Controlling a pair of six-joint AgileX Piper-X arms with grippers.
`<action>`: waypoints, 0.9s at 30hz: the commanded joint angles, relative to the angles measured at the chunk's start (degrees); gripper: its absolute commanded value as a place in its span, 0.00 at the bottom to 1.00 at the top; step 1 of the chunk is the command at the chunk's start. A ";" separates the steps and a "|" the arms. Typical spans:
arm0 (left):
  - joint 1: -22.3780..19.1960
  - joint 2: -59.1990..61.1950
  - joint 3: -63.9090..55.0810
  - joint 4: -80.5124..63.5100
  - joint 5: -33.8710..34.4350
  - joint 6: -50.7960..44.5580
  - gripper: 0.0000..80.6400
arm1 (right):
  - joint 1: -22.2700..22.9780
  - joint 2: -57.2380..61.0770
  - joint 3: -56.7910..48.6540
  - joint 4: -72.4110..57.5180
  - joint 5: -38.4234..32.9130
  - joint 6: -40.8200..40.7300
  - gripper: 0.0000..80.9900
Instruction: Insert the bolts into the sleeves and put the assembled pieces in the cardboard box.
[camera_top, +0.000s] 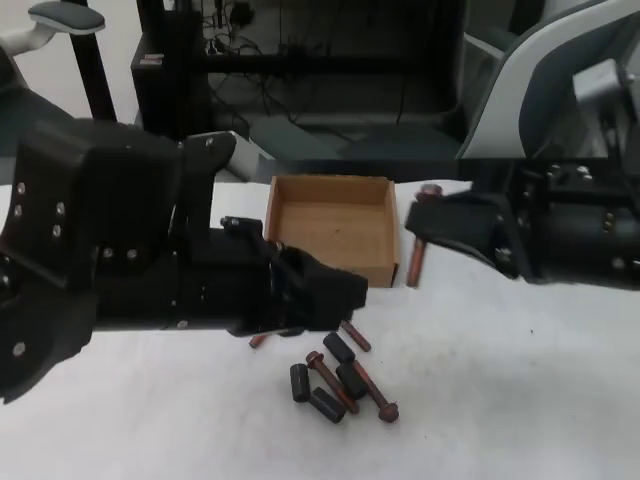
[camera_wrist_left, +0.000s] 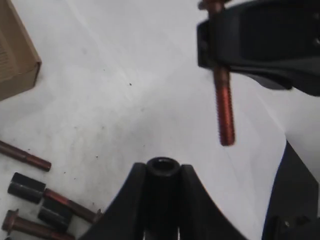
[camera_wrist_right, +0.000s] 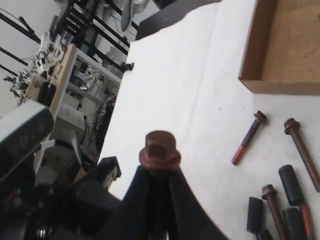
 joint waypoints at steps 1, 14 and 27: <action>0.66 -0.71 -0.04 -1.86 2.95 1.60 0.02 | -0.13 2.24 -1.43 -5.10 -0.87 1.29 0.01; 9.27 -0.71 -0.04 -1.87 13.43 4.18 0.02 | 1.53 12.35 -13.11 -4.80 -3.49 0.33 0.01; 9.22 -0.71 -0.04 -1.87 14.64 6.83 0.02 | 5.83 14.23 -14.13 -4.97 -2.84 0.33 0.01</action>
